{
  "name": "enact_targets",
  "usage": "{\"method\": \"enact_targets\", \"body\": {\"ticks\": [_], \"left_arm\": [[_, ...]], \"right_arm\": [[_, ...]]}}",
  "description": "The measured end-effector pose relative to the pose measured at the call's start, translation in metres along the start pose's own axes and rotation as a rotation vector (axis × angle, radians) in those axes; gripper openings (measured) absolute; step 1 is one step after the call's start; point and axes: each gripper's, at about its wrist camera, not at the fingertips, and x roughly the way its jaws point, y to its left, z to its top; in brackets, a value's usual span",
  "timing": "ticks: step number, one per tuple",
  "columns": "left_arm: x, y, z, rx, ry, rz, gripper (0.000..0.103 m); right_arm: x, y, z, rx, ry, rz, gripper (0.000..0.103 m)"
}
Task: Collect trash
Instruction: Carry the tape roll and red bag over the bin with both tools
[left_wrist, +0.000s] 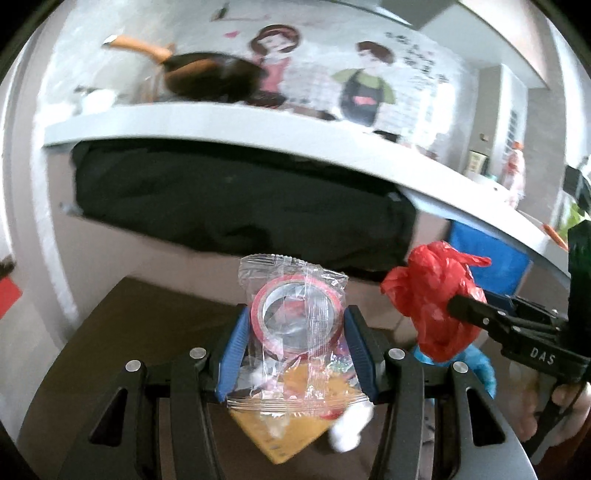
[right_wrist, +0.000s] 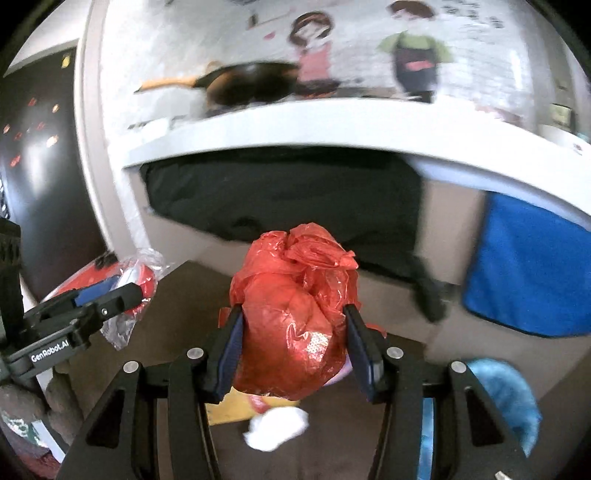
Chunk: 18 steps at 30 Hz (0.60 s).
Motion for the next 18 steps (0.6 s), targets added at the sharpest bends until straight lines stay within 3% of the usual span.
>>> {"method": "enact_targets", "body": {"ticks": [10, 18], "left_arm": [[0.016, -0.114, -0.001, 0.124, -0.003, -0.087, 0.053], [0.036, -0.173, -0.021, 0.187, 0.031, -0.135, 0.053]], "right_arm": [[-0.075, -0.085, -0.027, 0.081, -0.082, -0.139, 0.049], [-0.101, -0.149, -0.057, 0.184, -0.099, -0.201, 0.049]]}}
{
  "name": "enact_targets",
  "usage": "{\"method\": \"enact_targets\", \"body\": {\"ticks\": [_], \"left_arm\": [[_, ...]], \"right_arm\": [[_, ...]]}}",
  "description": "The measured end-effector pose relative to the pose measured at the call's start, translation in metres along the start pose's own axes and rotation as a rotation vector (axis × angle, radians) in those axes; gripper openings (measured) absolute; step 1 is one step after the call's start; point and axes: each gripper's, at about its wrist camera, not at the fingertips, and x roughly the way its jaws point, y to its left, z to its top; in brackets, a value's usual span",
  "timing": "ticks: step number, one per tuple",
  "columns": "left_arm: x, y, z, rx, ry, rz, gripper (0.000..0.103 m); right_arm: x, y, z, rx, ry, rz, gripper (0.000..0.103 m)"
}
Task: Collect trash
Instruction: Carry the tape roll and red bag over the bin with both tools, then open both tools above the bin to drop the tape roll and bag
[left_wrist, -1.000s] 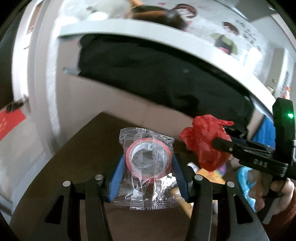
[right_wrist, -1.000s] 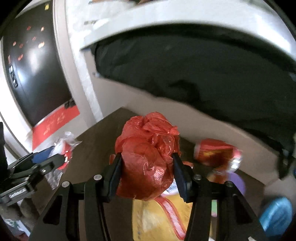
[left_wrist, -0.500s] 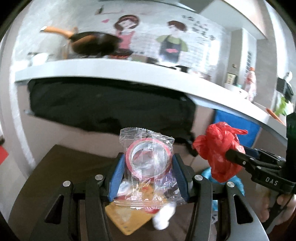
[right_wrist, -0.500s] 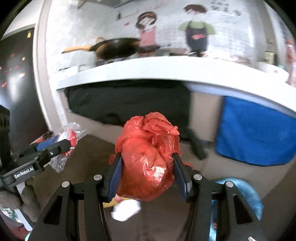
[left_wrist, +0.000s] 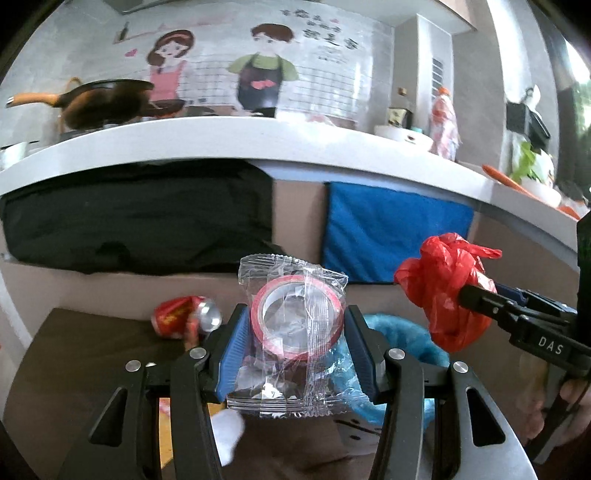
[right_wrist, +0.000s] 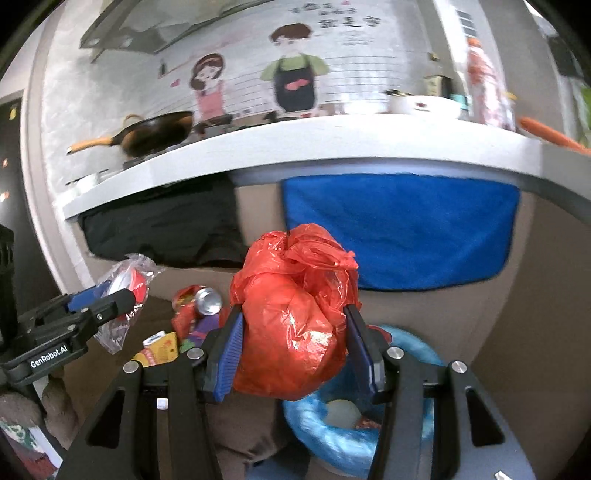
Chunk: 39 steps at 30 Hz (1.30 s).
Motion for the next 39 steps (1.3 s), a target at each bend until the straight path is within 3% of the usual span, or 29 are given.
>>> {"method": "enact_targets", "body": {"ticks": [14, 39], "left_arm": [[0.076, -0.076, -0.017, 0.049, 0.099, -0.081, 0.053], [0.153, -0.074, -0.041, -0.003, 0.234, -0.116, 0.053]], "right_arm": [[0.011, -0.074, -0.033, 0.074, 0.033, -0.076, 0.05], [0.078, -0.105, -0.054, 0.112, 0.145, -0.08, 0.05]]}}
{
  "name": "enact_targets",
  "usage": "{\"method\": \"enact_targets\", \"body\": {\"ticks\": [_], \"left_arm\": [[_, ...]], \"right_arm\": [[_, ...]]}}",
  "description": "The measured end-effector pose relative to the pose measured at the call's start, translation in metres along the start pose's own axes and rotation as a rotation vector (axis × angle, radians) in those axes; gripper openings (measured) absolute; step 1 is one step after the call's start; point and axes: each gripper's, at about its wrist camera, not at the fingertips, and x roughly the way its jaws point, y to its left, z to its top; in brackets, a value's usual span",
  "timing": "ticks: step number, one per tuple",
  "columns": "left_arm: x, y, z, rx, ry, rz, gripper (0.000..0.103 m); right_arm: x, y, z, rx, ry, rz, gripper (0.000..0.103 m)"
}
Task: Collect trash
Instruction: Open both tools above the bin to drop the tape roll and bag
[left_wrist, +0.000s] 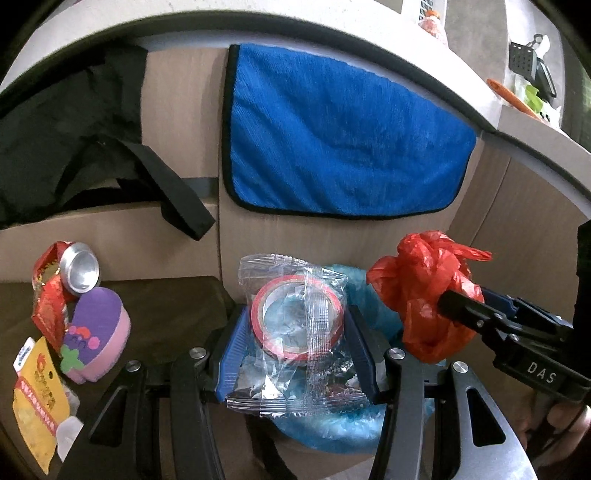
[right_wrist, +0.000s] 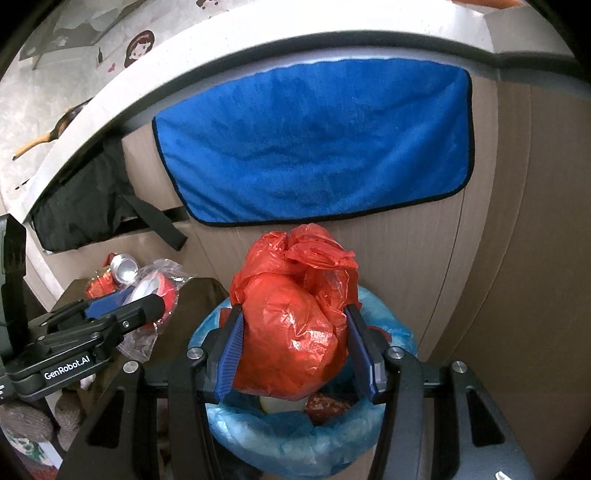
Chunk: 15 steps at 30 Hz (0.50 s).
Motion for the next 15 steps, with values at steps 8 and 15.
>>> {"method": "enact_targets", "body": {"ticks": [8, 15], "left_arm": [[0.02, 0.005, -0.005, -0.014, 0.044, -0.029, 0.053], [0.035, 0.011, -0.001, -0.06, 0.077, -0.102, 0.056]], "right_arm": [[0.017, 0.0, -0.001, 0.002, 0.03, -0.01, 0.05], [0.023, -0.004, -0.001, 0.026, 0.041, -0.004, 0.056]]}}
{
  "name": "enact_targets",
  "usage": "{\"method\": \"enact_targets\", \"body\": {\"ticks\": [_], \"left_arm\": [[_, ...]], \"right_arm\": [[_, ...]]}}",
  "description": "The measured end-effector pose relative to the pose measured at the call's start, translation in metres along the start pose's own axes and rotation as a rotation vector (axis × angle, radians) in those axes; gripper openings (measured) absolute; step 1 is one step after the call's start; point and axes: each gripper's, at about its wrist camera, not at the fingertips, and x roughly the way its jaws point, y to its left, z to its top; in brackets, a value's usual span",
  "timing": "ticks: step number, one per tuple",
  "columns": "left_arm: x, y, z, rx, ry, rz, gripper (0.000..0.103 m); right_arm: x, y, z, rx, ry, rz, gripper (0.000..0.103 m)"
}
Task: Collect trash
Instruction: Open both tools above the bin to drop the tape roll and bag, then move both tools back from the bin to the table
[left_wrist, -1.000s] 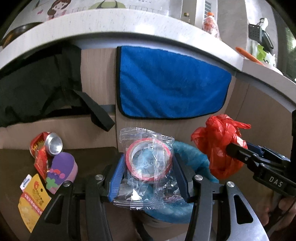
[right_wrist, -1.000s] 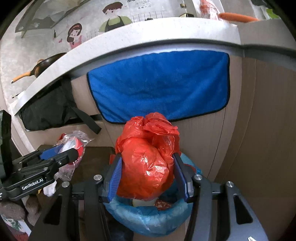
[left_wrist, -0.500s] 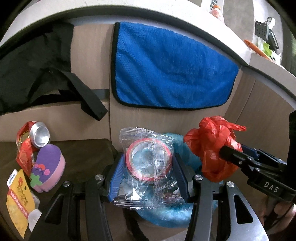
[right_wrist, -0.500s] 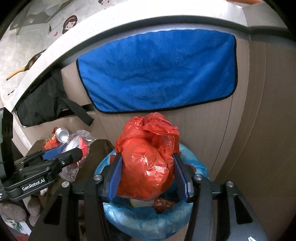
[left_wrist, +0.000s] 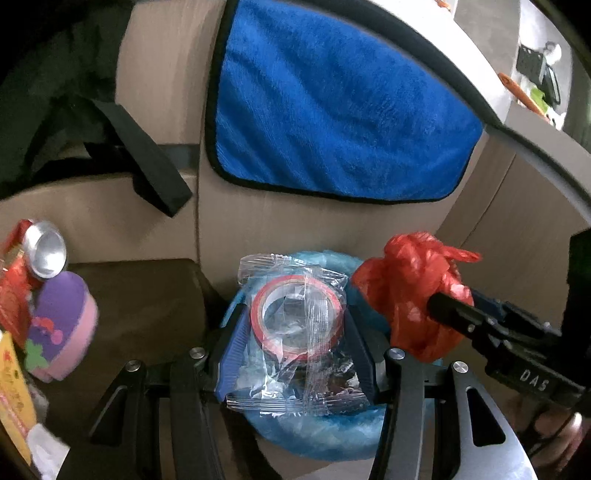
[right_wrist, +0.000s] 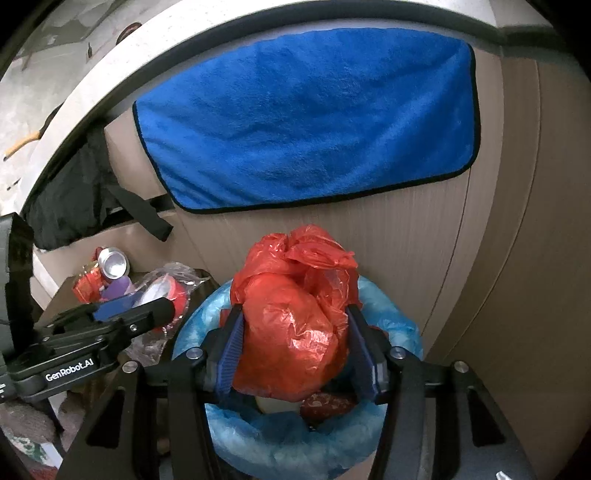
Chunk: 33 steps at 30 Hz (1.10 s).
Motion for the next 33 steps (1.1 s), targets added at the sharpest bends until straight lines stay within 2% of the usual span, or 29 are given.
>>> {"method": "enact_targets", "body": {"ticks": [1, 2, 3, 11, 16, 20, 24, 30, 33], "left_arm": [[0.002, 0.004, 0.002, -0.026, 0.014, -0.046, 0.06], [0.003, 0.007, 0.003, -0.045, 0.018, -0.068, 0.067], [0.002, 0.009, 0.003, -0.057, 0.014, -0.072, 0.069], [-0.028, 0.021, 0.011, -0.091, -0.063, -0.051, 0.07], [-0.064, 0.035, 0.007, -0.072, -0.131, 0.008, 0.072], [-0.092, 0.059, 0.0, -0.086, -0.168, 0.075, 0.08], [-0.116, 0.1, -0.009, -0.135, -0.164, 0.125, 0.094], [-0.147, 0.177, -0.028, -0.206, -0.14, 0.242, 0.094], [-0.157, 0.209, -0.039, -0.245, -0.125, 0.275, 0.094]], "right_arm": [[0.0, -0.001, 0.0, 0.006, -0.003, -0.001, 0.058], [-0.001, -0.002, 0.0, 0.012, -0.007, -0.005, 0.06], [-0.002, -0.003, 0.0, 0.016, -0.009, -0.007, 0.061], [-0.021, -0.007, 0.002, 0.041, -0.045, -0.015, 0.063], [-0.039, 0.01, 0.003, 0.001, -0.08, -0.024, 0.063], [-0.051, 0.036, 0.005, -0.051, -0.107, -0.011, 0.063], [-0.051, 0.07, 0.003, -0.096, -0.107, 0.041, 0.063], [-0.029, 0.126, -0.001, -0.147, -0.055, 0.12, 0.063], [-0.014, 0.153, -0.004, -0.171, -0.025, 0.151, 0.063]]}}
